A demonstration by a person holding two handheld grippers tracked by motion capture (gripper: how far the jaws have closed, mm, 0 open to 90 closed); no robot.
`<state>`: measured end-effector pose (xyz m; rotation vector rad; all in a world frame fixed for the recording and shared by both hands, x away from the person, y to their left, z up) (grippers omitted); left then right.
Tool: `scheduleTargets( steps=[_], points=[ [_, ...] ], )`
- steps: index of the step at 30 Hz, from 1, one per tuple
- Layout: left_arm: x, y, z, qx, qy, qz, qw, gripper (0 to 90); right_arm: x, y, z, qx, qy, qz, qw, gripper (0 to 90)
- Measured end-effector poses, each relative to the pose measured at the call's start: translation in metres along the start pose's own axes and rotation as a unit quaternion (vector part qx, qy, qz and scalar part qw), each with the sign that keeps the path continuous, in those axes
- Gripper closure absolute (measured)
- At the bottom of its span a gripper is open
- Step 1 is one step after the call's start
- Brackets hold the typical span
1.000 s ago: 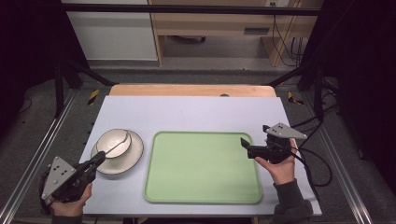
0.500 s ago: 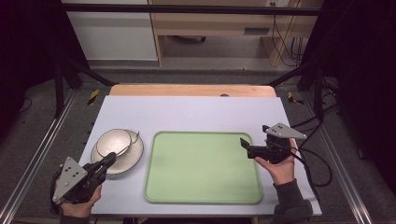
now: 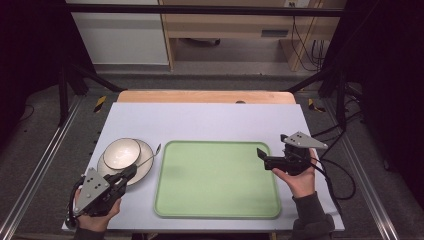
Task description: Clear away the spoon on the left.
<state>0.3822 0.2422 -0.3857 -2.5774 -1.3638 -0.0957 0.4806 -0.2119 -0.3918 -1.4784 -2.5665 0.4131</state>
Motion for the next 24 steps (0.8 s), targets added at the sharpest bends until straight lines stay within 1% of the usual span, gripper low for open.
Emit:
scheduleTargets(
  steps=[1, 3, 4, 7, 12, 16, 24],
  points=[
    [0.000, 0.003, 0.000, -0.004, 0.007, 0.002, 1.0000, 88.8, 0.000, 0.000, 0.000, 0.000, 0.000, 0.000, 1.0000, 6.1],
    [-0.001, 0.005, 0.000, -0.002, 0.010, 0.003, 0.9999, 88.8, 0.000, 0.001, 0.000, 0.002, -0.001, -0.001, 1.0000, 6.1],
    [-0.003, 0.006, 0.001, 0.006, 0.007, 0.005, 1.0000, 88.9, 0.000, 0.001, 0.001, 0.003, -0.002, -0.001, 1.0000, 6.1],
    [-0.005, 0.012, 0.004, 0.009, 0.008, 0.008, 0.9999, 88.9, 0.001, 0.002, 0.001, 0.004, -0.001, -0.001, 1.0000, 6.1],
    [-0.009, 0.021, 0.009, 0.021, 0.016, 0.015, 0.9995, 88.9, 0.001, 0.002, 0.001, 0.005, -0.002, -0.001, 1.0000, 6.1],
    [-0.013, 0.028, 0.011, 0.030, 0.030, 0.016, 0.9990, 88.9, 0.001, 0.002, 0.001, 0.006, -0.001, -0.001, 1.0000, 6.1],
    [-0.017, 0.042, 0.018, 0.049, 0.039, 0.023, 0.9978, 88.8, 0.001, 0.003, 0.002, 0.007, -0.001, -0.001, 1.0000, 6.1]
  ],
)
Point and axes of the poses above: each handheld gripper's, and its own axes: y roughly forward along the jaws, z roughly out of its underside, x roughly to its left, the point moved 3 cm from there along y, roughly forward along the jaws, and after that the axes turned 6 degrees about -x, right-handed, at the moved point
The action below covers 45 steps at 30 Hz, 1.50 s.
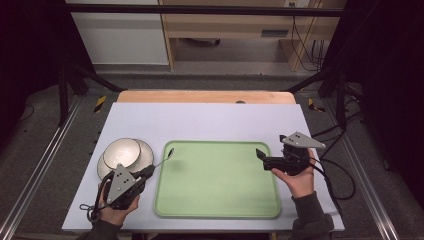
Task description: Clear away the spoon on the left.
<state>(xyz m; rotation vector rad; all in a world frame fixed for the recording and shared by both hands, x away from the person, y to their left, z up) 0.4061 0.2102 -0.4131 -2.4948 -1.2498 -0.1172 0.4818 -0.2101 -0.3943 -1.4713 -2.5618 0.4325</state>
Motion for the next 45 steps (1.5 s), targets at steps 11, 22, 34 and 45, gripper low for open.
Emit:
scheduleTargets(
  steps=[11, 22, 34, 45],
  points=[
    [-0.005, 0.021, 0.009, 0.027, 0.017, 0.006, 0.9995, 88.8, 0.000, 0.002, 0.001, 0.005, -0.004, 0.000, 1.0000, 6.1],
    [-0.009, 0.032, 0.015, 0.051, 0.041, 0.000, 0.9979, 88.8, 0.001, 0.002, 0.001, 0.006, -0.001, 0.000, 1.0000, 6.1],
    [-0.027, 0.038, 0.014, 0.075, 0.115, -0.012, 0.9905, 88.4, 0.001, 0.002, 0.001, 0.007, -0.002, 0.000, 1.0000, 6.1],
    [-0.038, 0.041, 0.014, 0.090, 0.157, -0.016, 0.9834, 87.8, 0.001, 0.002, 0.001, 0.006, -0.003, 0.000, 1.0000, 6.1]
  ],
)
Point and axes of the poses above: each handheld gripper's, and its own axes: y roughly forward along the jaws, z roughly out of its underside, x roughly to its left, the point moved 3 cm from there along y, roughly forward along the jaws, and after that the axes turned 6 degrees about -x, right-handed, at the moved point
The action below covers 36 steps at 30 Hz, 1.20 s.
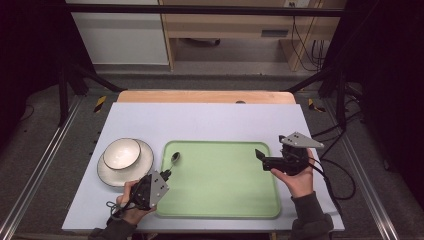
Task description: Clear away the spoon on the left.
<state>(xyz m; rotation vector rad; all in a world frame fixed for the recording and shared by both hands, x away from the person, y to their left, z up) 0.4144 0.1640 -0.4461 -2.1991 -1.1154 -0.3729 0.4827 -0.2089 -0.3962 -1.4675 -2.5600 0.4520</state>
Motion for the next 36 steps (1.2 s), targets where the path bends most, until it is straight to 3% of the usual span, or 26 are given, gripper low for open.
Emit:
scheduleTargets(
  steps=[14, 20, 36],
  points=[
    [-0.018, 0.004, -0.003, 0.015, 0.067, -0.007, 0.9976, 86.9, 0.000, 0.000, 0.000, 0.000, -0.001, 0.000, 1.0000, 6.0],
    [-0.026, 0.006, -0.003, 0.026, 0.097, -0.002, 0.9949, 85.2, 0.000, -0.001, 0.000, 0.000, 0.000, 0.000, 1.0000, 6.1],
    [-0.037, 0.008, -0.003, 0.039, 0.136, 0.004, 0.9899, 80.7, 0.000, -0.001, -0.001, -0.002, 0.002, 0.000, 1.0000, 6.0]
  ],
)
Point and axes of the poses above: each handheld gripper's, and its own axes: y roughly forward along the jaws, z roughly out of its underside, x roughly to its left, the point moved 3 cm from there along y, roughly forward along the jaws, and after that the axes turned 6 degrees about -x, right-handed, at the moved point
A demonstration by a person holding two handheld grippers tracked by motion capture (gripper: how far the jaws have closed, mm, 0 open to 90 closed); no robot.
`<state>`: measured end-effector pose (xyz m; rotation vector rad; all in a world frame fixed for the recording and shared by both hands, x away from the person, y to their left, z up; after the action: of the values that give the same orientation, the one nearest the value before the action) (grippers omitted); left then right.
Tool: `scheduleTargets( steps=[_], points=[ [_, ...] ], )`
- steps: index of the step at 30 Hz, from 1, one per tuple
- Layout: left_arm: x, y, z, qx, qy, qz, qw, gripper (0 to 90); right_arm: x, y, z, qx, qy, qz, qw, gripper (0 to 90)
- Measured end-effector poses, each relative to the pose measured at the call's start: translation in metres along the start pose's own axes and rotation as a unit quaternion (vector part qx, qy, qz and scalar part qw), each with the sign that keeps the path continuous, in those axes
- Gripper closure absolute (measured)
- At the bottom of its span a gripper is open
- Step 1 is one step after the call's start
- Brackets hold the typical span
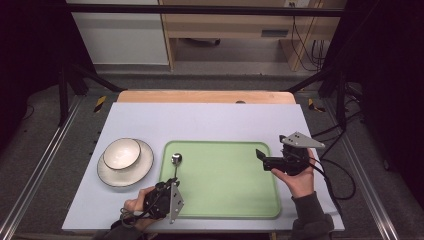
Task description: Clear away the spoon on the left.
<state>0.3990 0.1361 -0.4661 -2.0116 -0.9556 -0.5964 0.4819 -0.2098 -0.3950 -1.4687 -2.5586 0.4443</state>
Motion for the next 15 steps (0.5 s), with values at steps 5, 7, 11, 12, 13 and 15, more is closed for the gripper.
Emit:
scheduleTargets(
  steps=[5, 7, 11, 12, 13, 15],
  points=[
    [-0.0038, 0.0000, -0.0002, 0.006, 0.013, 0.002, 0.9999, 78.8, 0.0000, 0.0000, 0.0001, 0.000, 0.000, 0.000, 1.0000, 6.0],
    [-0.0053, 0.0000, -0.0004, 0.008, 0.019, 0.003, 0.9998, 77.9, -0.0001, -0.0003, 0.0000, 0.001, -0.001, 0.000, 1.0000, 6.0],
    [-0.0069, 0.0000, -0.0012, 0.006, 0.026, 0.007, 0.9996, 74.4, 0.0000, -0.0006, -0.0003, -0.001, 0.001, 0.000, 1.0000, 6.0],
    [-0.0072, -0.0002, -0.0012, 0.006, 0.027, 0.007, 0.9996, 73.5, -0.0001, -0.0008, -0.0002, 0.000, 0.001, 0.001, 1.0000, 6.0],
    [-0.0078, -0.0002, -0.0012, 0.006, 0.026, 0.009, 0.9996, 72.5, -0.0001, -0.0008, -0.0002, 0.000, 0.001, 0.000, 1.0000, 6.0],
    [-0.0082, -0.0003, -0.0010, 0.006, 0.028, 0.011, 0.9995, 70.5, -0.0002, -0.0007, -0.0002, 0.000, 0.000, 0.000, 1.0000, 6.0]
  ],
)
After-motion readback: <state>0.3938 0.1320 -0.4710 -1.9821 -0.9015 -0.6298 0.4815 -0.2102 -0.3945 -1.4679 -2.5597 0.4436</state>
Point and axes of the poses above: each handheld gripper's, and its own axes: y roughly forward along the jaws, z roughly out of its underside, x roughly to its left, the point moved 3 cm from there along y, roughly forward along the jaws, and after that the axes turned 6 degrees about -x, right-handed, at the moved point
